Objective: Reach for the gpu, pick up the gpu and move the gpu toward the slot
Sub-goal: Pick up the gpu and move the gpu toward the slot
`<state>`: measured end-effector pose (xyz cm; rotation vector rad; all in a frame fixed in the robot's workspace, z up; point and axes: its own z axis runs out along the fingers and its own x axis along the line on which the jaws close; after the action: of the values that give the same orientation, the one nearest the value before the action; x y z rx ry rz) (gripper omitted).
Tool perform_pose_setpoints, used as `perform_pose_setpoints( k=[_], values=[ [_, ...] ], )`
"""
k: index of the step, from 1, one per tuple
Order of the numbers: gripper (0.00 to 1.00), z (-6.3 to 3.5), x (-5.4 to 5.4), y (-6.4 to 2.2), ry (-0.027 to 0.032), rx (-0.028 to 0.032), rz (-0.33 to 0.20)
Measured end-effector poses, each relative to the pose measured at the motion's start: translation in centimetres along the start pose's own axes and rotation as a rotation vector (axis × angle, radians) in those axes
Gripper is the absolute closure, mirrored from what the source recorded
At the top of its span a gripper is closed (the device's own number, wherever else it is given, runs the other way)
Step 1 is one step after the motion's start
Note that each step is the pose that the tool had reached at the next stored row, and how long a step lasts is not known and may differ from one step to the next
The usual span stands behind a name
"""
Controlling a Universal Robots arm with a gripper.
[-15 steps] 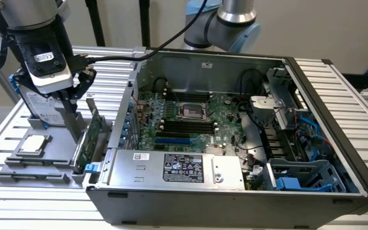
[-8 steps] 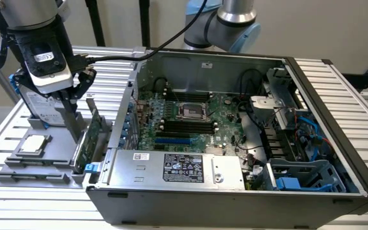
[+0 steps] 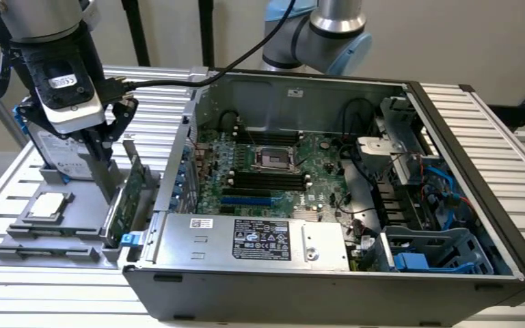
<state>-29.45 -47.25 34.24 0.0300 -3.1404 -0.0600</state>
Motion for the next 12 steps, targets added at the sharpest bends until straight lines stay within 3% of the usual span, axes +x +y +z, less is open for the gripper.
perform_pose_setpoints(
  k=[1,6,7,12],
  values=[
    [0.76,0.0,0.0,0.0,0.0,0.0,0.0],
    [0.64,0.0,0.0,0.0,0.0,0.0,0.0],
    [0.58,0.04,0.03,0.0,-0.0004,0.0001,0.0],
    [0.58,0.91,0.54,-0.04,-0.0067,0.0001,0.01]
  ],
)
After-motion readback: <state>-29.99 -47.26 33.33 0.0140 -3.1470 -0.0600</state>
